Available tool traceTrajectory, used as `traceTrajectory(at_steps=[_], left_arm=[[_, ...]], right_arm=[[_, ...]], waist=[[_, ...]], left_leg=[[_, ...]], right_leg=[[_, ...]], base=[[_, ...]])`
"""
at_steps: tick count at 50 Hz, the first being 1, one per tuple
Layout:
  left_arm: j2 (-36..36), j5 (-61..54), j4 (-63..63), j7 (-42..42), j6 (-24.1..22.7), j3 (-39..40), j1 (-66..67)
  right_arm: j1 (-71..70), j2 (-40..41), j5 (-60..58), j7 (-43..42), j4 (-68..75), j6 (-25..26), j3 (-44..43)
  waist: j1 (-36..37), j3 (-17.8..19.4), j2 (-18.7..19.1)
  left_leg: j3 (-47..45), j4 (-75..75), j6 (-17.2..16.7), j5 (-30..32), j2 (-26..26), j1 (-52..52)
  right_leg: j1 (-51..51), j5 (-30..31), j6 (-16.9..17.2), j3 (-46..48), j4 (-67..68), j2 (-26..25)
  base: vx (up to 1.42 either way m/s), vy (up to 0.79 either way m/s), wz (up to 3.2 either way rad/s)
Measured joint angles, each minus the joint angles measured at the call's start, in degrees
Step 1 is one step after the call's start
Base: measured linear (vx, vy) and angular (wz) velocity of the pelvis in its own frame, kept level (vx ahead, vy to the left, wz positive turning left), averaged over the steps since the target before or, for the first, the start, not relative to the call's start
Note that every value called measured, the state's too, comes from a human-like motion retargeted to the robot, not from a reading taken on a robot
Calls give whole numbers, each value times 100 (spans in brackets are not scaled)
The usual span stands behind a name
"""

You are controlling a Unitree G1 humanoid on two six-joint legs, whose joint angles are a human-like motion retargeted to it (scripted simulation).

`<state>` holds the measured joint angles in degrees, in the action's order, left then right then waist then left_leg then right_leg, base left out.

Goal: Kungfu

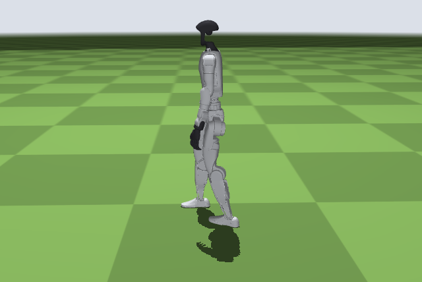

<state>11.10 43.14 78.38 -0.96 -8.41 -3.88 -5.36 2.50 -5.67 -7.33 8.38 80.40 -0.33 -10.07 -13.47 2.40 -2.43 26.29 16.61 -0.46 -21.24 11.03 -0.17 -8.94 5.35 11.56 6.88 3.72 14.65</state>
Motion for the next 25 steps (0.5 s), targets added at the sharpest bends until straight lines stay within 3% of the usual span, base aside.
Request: traceTrajectory(at_steps=[2,3,5,7,8,12,15,17,21,25], left_arm=[[157,259,468,-206,477,336,209],[237,425,703,-294,816,490,325],[426,665,1089,-373,1662,807,561],[418,185,1331,-97,2293,1216,707],[405,-325,1464,58,2353,1371,781],[488,-2552,1564,-690,1570,1393,1469],[409,-3316,1463,-892,1412,1411,1978],[275,-3290,1499,-505,1212,1622,2108],[-18,-3400,1661,84,937,1809,1871],[-78,-3470,1571,140,700,1540,1487]], right_arm=[[69,50,12,-39,58,-28,36],[123,82,15,-26,129,-9,-6],[168,134,-101,192,281,132,-235],[-44,-5,-300,571,328,346,-302],[-166,-128,-421,731,316,461,-248],[-447,-629,-760,729,88,565,171],[-391,-930,-954,549,-104,448,207],[-336,-1085,-1082,500,-214,548,11],[-300,-1167,-980,78,-430,782,-512],[-269,-1014,-65,-469,-341,513,-895]], waist=[[83,-98,63],[221,-224,69],[861,-421,-45],[1109,-240,-26],[1038,-130,58],[334,45,440],[182,-160,597],[140,-333,689],[216,-287,778],[330,-320,699]], left_leg=[[317,187,-55,-56,-76,-108],[432,307,-49,5,-61,-212],[234,464,-99,265,-139,-475],[-20,339,-227,647,-365,-548],[-178,247,-312,798,-511,-562],[-1697,-64,-659,1006,-1230,-722],[-3073,-381,-656,975,-1664,-681],[-3182,-476,-729,931,-1701,-698],[-3147,-492,-858,988,-1717,-561],[-3382,-529,-793,1102,-1823,-380]], right_leg=[[130,-483,-683,551,37,-99],[115,-572,-846,598,40,-166],[-37,-684,-915,293,93,-225],[32,-732,-1004,500,52,-277],[124,-742,-1040,716,-8,-299],[344,-837,-1127,1419,-181,-362],[287,-992,-1211,1757,-123,-389],[247,-1073,-1219,1976,-89,-387],[327,-1102,-1181,2192,-73,-362],[360,-1054,-1127,2380,-69,-284]], base=[[22,-55,161],[24,-71,106],[10,-74,37],[-25,-31,72],[-26,-24,138],[-15,-14,179],[6,-11,144],[5,-4,143],[-10,10,86],[-9,14,77]])
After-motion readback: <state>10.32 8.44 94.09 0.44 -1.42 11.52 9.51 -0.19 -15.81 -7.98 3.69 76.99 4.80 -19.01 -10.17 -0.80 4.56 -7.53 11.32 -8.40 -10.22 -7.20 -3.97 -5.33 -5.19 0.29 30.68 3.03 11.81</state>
